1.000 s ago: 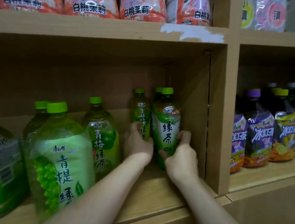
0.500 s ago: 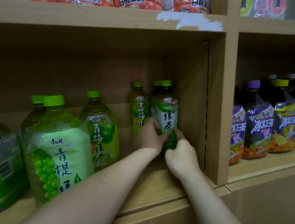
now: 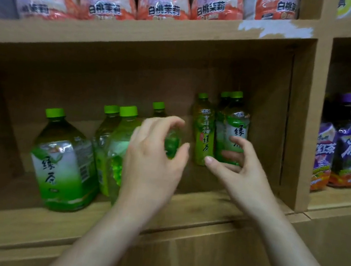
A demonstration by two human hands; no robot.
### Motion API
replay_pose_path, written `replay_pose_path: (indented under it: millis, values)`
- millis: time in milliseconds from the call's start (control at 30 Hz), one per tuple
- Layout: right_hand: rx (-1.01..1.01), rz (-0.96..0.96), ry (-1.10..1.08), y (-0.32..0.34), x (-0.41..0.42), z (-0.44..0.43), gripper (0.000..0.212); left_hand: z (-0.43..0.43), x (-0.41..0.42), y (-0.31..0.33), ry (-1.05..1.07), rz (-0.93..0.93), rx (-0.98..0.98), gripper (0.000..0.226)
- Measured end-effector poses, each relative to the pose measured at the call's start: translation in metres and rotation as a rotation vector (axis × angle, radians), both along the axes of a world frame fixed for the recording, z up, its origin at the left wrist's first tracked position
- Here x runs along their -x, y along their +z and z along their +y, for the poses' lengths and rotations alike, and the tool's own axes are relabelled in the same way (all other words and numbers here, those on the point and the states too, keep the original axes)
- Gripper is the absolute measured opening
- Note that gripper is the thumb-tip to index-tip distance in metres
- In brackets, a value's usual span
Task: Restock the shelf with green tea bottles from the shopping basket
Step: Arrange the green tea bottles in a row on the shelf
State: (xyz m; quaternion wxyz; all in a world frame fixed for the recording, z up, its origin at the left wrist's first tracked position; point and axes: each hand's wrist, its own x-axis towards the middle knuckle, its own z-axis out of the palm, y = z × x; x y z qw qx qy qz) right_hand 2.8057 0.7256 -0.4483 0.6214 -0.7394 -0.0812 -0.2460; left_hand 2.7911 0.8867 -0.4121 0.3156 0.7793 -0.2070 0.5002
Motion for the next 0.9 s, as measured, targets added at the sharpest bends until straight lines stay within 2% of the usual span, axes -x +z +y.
replay_pose_path:
  millis: [33,100,200,300,433,500,533,600,633,667,767,900]
  values:
    - [0.02,-0.005,0.042,0.003,0.004,0.01,0.078,0.018,0.004,-0.004,0.08,-0.024,0.017,0.043]
    - [0.053,-0.007,0.119,0.005,0.005,0.031,0.084,0.047,0.003,-0.014,0.173,0.049,0.091,0.062]
    - [0.102,0.002,0.23,0.005,0.002,0.062,0.089,0.067,-0.003,-0.028,0.159,0.282,0.143,0.087]
    - [0.184,0.042,0.321,0.0,-0.005,0.09,0.097,0.078,-0.01,-0.039,0.097,0.445,0.21,0.095]
    - [0.187,0.044,0.147,-0.004,-0.012,0.123,0.115,0.095,-0.01,-0.035,0.049,0.499,0.12,0.093]
    - [0.207,0.05,0.027,-0.006,-0.008,0.139,0.12,0.113,-0.002,-0.029,0.004,0.541,0.089,0.082]
    - [0.23,0.036,-0.027,-0.008,-0.006,0.145,0.12,0.125,0.004,-0.025,0.04,0.49,0.082,0.074]
    - [0.262,0.001,-0.104,-0.01,-0.002,0.153,0.118,0.151,0.011,-0.018,0.241,0.3,0.091,0.065]
    - [0.267,-0.007,-0.122,-0.011,-0.001,0.156,0.117,0.164,0.01,-0.016,0.323,0.255,0.125,0.069]
    - [0.278,-0.005,-0.133,-0.012,-0.001,0.157,0.116,0.176,0.007,-0.015,0.365,0.308,0.183,0.081]
    - [0.323,0.01,-0.16,-0.011,-0.001,0.161,0.115,0.187,-0.007,-0.02,0.248,0.571,0.322,0.114]
    - [0.349,-0.026,-0.182,-0.014,0.003,0.166,0.116,0.176,-0.023,-0.032,0.329,0.599,0.318,0.123]
